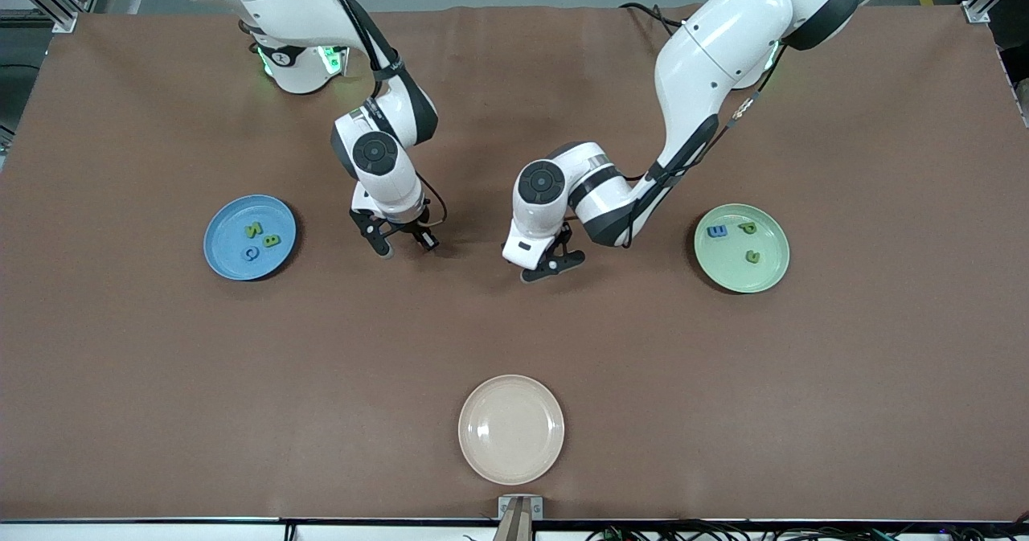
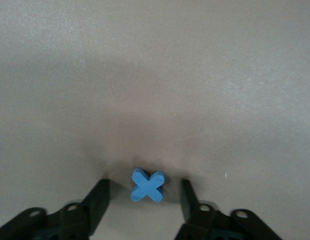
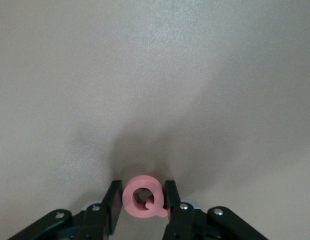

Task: Sort uppercase to blue plate, lowercase to green plate
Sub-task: 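Place the x on the green plate while the right gripper drops Q on blue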

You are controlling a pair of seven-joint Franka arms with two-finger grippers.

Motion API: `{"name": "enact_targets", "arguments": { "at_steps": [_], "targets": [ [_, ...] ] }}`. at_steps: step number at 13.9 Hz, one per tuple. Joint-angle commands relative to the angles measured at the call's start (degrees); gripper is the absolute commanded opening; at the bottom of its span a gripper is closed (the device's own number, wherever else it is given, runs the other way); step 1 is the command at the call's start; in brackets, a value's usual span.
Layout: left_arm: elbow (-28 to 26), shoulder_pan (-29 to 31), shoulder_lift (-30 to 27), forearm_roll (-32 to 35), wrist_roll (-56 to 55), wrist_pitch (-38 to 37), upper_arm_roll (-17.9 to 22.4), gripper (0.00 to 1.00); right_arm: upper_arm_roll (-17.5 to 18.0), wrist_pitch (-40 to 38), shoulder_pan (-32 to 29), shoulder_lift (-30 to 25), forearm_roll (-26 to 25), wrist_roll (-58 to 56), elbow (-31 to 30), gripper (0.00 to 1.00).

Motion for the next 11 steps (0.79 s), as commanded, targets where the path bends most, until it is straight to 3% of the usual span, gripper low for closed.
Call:
{"name": "enact_targets", "arguments": {
  "at_steps": [1, 5, 7, 11],
  "targets": [
    [0.8, -0.4, 0.8, 0.1, 1.2, -0.5, 0.7, 0.52, -0.3, 1.7, 0.9, 1.6, 0.4, 0.3, 0.0, 0.28],
    [0.8, -0.1, 0.7, 1.0, 2.3, -0.4, 0.7, 0.35, -0.3, 1.1, 0.9, 1.5, 0.4, 0.0, 0.1, 0.03],
    [0.7, 0.0, 0.6, 1.3, 2.7, -0.3, 0.7, 0.27, -0.3, -0.3, 0.3, 0.9, 0.4, -1.1, 0.2, 0.00],
    [0.4, 0.7, 0.0, 1.3, 3.5, -0.4, 0.7, 0.07, -0.5, -12.2, -4.7, -4.0, 0.4, -11.3, 0.9, 0.00]
  ]
}}
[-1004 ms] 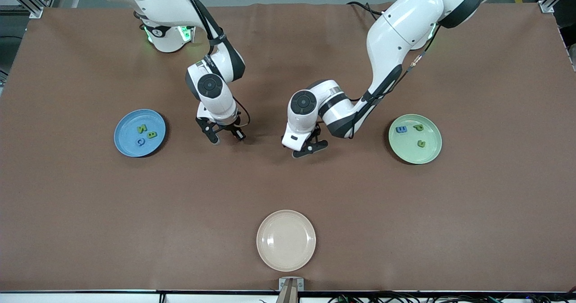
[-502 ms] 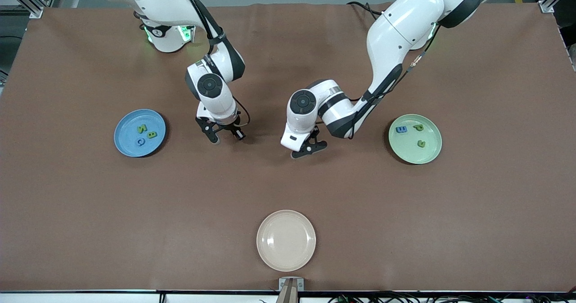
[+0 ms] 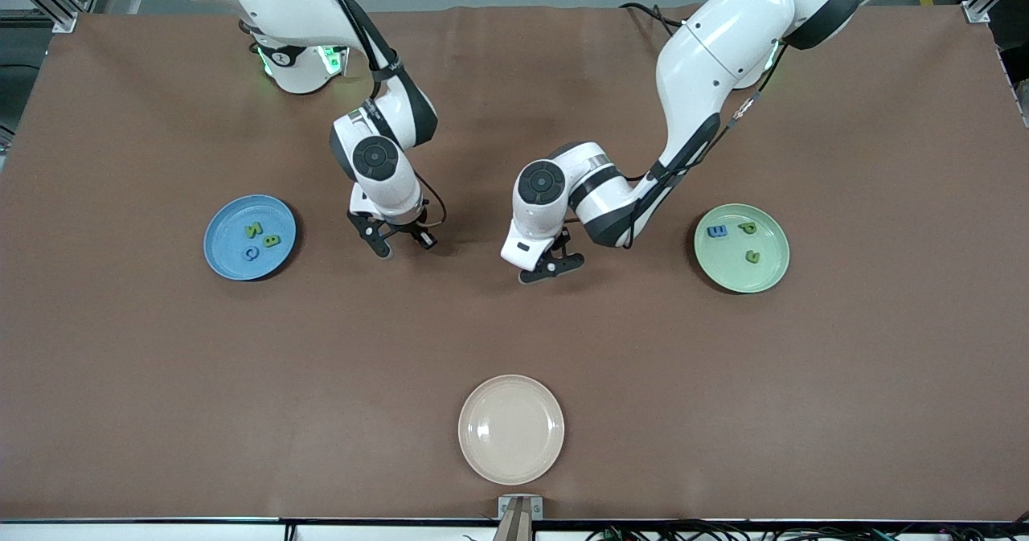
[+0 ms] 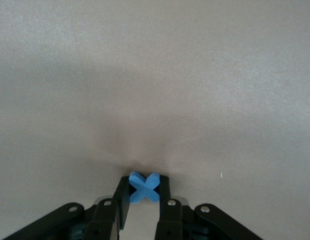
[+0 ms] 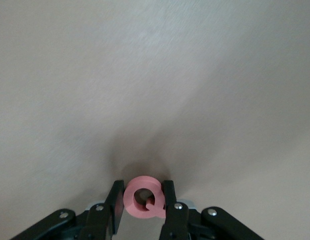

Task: Sort uppercase to blue plate, lowercase to green plate
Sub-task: 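Place the x on the green plate while the right gripper drops Q on blue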

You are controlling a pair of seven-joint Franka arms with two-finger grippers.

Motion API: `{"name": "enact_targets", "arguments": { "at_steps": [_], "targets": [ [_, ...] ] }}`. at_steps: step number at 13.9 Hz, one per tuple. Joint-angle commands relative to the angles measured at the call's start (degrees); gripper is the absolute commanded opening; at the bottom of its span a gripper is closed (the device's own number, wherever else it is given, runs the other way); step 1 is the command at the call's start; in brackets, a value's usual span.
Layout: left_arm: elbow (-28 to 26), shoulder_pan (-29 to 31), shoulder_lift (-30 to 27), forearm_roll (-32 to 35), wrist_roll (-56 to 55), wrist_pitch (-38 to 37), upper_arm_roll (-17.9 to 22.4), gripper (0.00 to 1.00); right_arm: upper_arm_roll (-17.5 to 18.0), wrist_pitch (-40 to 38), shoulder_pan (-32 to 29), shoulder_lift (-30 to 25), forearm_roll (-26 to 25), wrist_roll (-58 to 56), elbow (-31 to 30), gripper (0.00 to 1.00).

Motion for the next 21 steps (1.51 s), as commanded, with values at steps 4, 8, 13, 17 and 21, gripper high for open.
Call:
{"name": "enact_targets", "arguments": {
  "at_steps": [4, 8, 13, 17, 21],
  "targets": [
    [-4.3, 4.7, -4.4, 1.0, 5.2, -0.3, -0.3, 0.05, -0.1, -16.1, -12.2, -9.2, 0.1, -21.9, -0.8, 0.00],
    [-13.7, 15.5, -11.6, 1.0, 11.4, -0.3, -6.4, 0.05, -0.2, -21.8, -20.4, -13.2, -2.2, -35.0, -1.2, 0.01],
    [-25.3, 32.9, -19.7, 1.2, 20.3, -0.8, -15.5, 0.07, -0.2, -27.5, -28.4, -18.1, -6.2, -43.4, -3.4, 0.02],
    [-32.4, 41.9, -23.4, 1.8, 26.9, -0.4, -17.2, 0.08, -0.1, -31.7, -34.6, -21.1, -7.0, -48.4, -3.4, 0.61],
    [-36.1, 53.0, -24.3, 5.0, 32.6, -0.1, -21.6, 0.08, -0.1, -32.1, -35.2, -22.3, -7.0, -49.1, -2.9, 1.00]
  ]
}}
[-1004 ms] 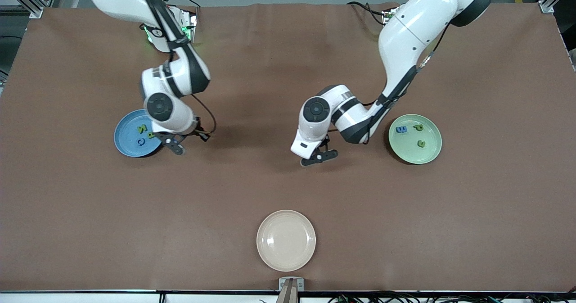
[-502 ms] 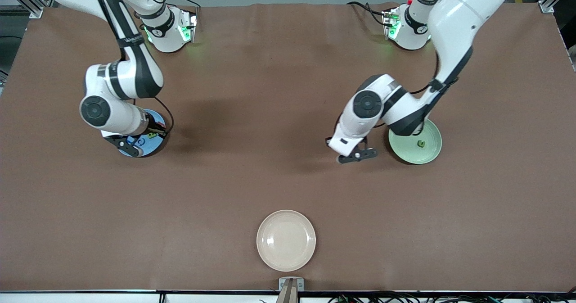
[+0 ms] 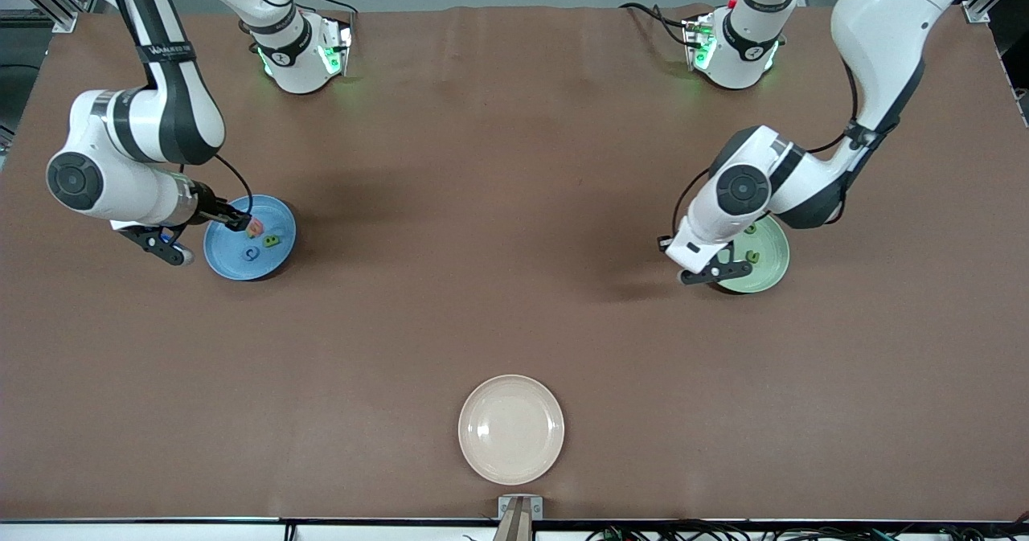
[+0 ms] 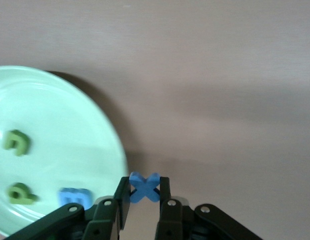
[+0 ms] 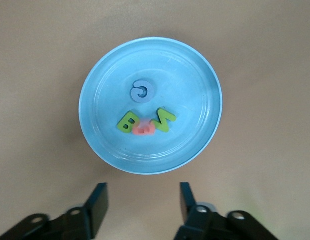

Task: Sort uppercase to blue plate, lowercase to green plate
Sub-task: 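Place the x on the green plate while the right gripper drops Q on blue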

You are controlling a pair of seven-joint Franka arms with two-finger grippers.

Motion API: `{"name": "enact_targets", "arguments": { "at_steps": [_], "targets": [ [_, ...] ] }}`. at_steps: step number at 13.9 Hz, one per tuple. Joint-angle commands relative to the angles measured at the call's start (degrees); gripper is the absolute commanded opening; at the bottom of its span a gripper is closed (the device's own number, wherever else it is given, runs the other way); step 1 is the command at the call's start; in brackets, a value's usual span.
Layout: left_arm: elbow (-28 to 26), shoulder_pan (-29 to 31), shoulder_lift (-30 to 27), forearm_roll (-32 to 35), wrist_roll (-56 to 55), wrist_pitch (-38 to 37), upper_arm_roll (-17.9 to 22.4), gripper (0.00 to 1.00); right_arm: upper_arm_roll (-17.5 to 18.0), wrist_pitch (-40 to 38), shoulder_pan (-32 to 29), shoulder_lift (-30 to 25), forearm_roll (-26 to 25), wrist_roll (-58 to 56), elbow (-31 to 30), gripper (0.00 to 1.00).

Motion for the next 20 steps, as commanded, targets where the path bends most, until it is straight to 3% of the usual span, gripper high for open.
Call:
{"name": "enact_targets", "arguments": {
  "at_steps": [1, 3, 7, 13, 14, 17, 20],
  "targets": [
    [-3.4, 8.3, -2.6, 1.1, 4.6, 0.9, -4.6, 0.08, 1.2, -0.3, -0.7, -2.5, -0.9, -0.6, -0.8, 1.00],
    [-4.2, 12.0, -2.6, 1.1, 8.4, 0.9, -5.0, 0.08, 1.4, -4.2, -0.4, -2.5, -0.9, -2.2, 3.2, 1.00],
    [-5.5, 16.4, -1.7, 4.0, 11.5, 3.1, -5.0, 0.08, 1.3, -15.7, -0.8, -1.8, -0.9, -13.5, 16.9, 1.00],
    [-6.1, 16.8, 0.3, 6.7, 11.4, 5.8, -4.9, 0.13, 1.1, -21.5, -1.2, -0.2, -1.0, -25.1, 30.3, 1.00],
    [-6.1, 16.8, 0.4, 6.7, 11.4, 5.9, -4.9, 0.18, 1.1, -22.4, -1.5, 0.1, -0.9, -26.7, 32.4, 1.00],
    [-5.8, 16.8, 0.6, 6.7, 11.4, 5.8, -4.9, 0.49, 1.1, -24.3, -2.4, 0.4, -0.9, -27.3, 37.0, 1.00],
    [-5.5, 16.8, 0.4, 6.7, 11.2, 5.5, -4.9, 1.00, 1.1, -26.1, -5.7, 0.8, -0.6, -28.9, 38.2, 1.00]
  ]
}}
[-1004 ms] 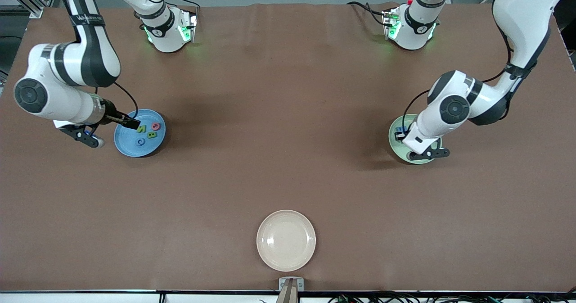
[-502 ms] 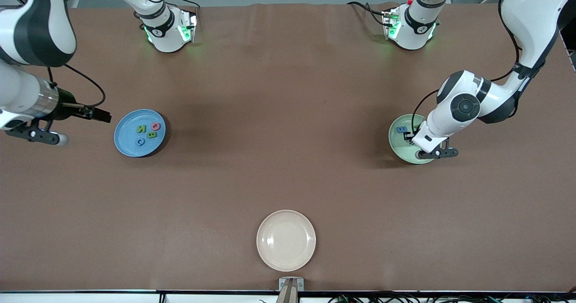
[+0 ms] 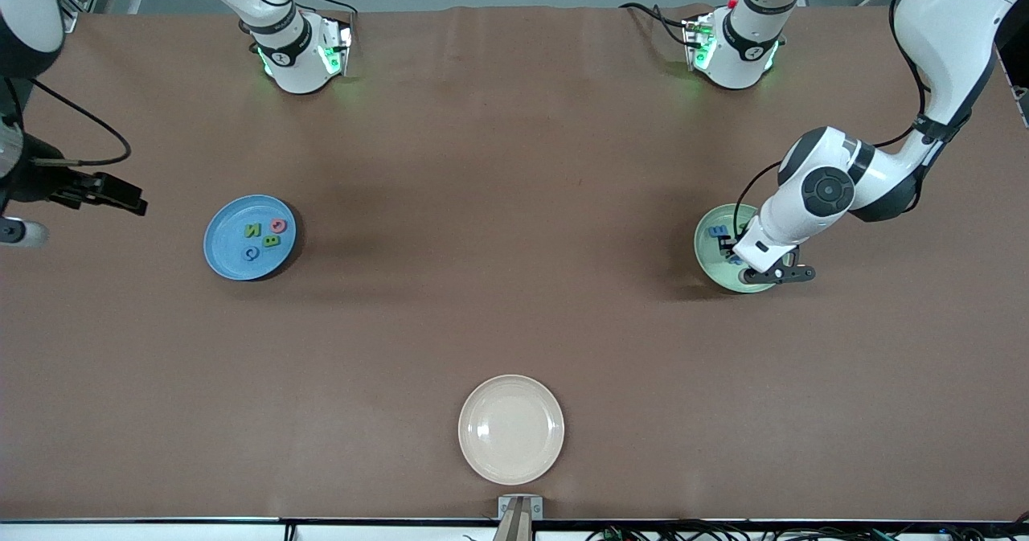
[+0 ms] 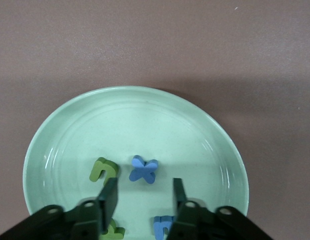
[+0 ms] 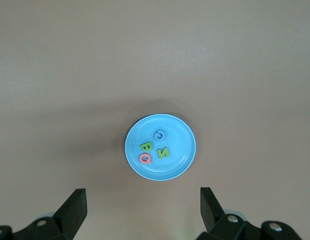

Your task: Sort uppercase to blue plate, lowercase to green plate

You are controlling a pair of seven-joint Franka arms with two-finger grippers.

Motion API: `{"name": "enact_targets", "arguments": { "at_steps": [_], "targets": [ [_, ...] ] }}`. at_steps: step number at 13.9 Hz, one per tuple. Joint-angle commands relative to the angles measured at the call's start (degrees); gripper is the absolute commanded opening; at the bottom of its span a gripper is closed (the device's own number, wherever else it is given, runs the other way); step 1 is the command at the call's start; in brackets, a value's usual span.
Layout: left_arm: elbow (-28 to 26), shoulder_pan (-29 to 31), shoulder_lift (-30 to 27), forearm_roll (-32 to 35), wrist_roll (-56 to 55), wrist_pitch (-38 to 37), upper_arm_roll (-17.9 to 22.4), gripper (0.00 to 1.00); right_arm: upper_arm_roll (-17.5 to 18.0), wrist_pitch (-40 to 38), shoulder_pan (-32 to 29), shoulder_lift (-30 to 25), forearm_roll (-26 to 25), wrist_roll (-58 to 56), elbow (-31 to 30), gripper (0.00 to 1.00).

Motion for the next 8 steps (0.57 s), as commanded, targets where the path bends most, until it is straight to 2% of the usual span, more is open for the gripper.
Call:
{"name": "enact_targets", "arguments": {
  "at_steps": [1, 8],
  "targets": [
    [0.3, 0.8, -0.4, 1.2, -0.7, -0.1, -0.9, 1.00, 0.6, -1.4, -3.5, 1.9, -0.3, -5.1, 2.5, 1.00],
    [2.8, 0.7, -0.4, 0.6, -0.6, -3.3, -0.9, 1.00, 0.6, -0.9, -3.0, 1.9, -0.8, -5.6, 2.6, 1.00]
  ]
}}
